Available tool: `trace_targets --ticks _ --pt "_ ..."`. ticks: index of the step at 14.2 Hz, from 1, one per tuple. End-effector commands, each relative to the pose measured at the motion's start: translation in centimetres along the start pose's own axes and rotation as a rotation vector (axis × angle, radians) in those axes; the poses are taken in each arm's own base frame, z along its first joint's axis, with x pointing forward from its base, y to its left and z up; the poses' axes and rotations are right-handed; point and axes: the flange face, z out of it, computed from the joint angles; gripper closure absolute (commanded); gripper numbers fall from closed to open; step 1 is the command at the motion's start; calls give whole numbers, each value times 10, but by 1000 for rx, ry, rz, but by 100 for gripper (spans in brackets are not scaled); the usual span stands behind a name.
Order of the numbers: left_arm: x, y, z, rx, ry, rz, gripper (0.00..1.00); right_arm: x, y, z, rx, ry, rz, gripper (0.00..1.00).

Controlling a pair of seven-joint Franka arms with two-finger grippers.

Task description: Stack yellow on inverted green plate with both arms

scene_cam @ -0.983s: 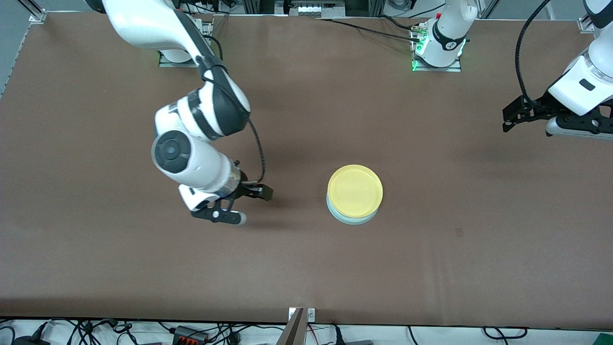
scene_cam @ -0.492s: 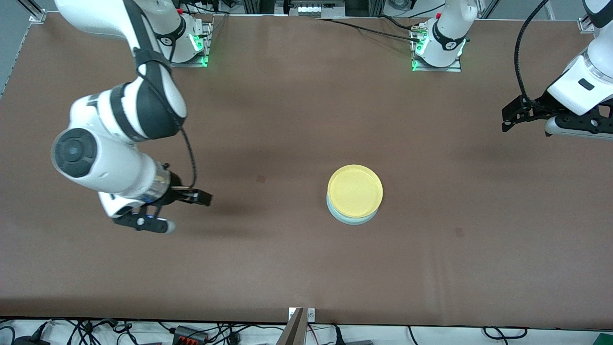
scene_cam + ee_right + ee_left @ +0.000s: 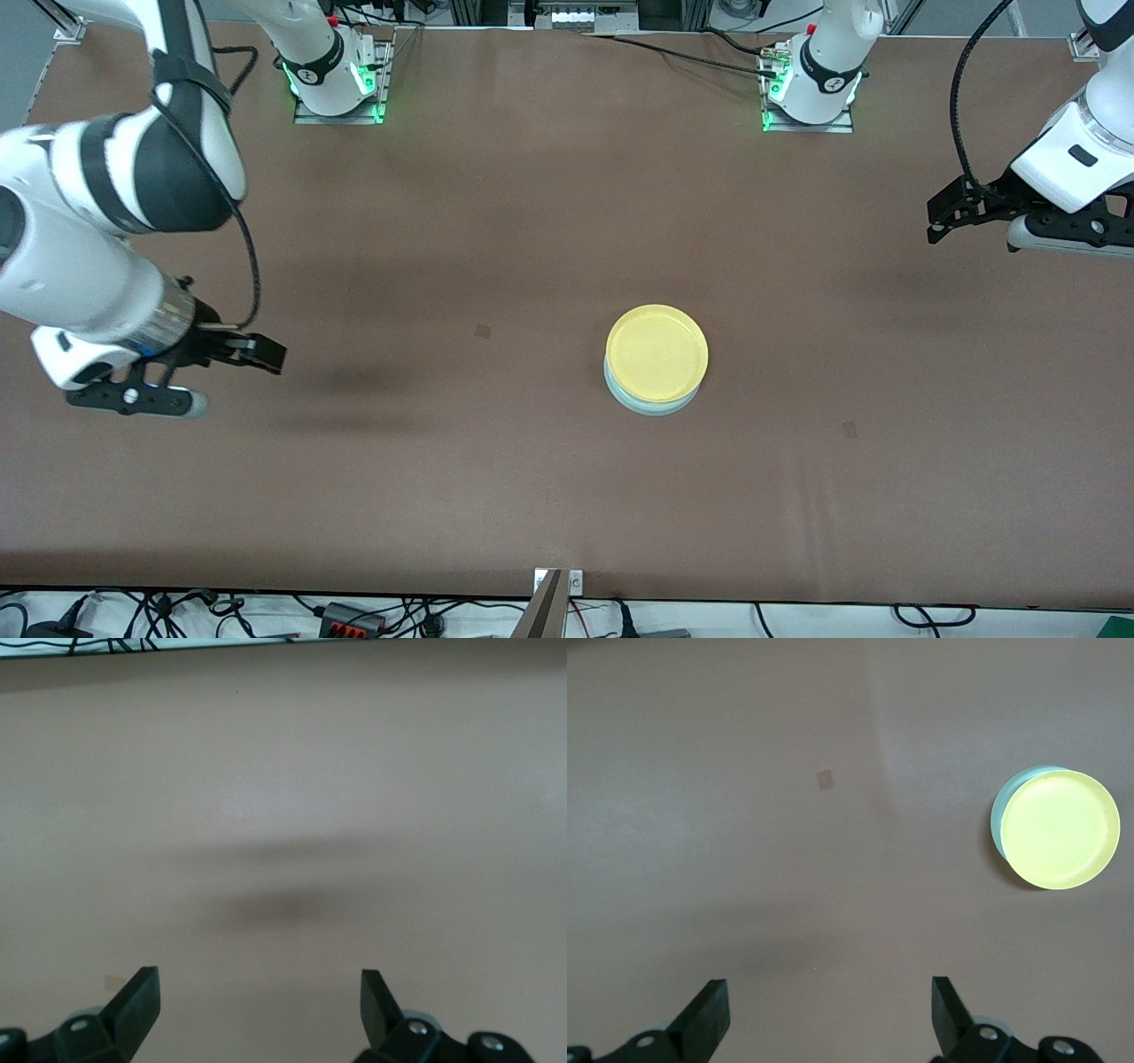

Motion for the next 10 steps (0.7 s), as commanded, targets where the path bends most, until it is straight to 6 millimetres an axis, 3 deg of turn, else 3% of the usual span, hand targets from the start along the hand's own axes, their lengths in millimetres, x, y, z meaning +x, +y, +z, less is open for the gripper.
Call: trace_targets --ticks 1,8,10 --pt "-1 2 -7 -28 0 -3 0 -13 34 -27 28 24 -34 0" --pt "0 2 -8 -31 3 -5 0 -43 132 -64 51 40 -72 0" --pt "1 3 -8 -31 3 -3 0 -59 148 -74 48 30 -72 0"
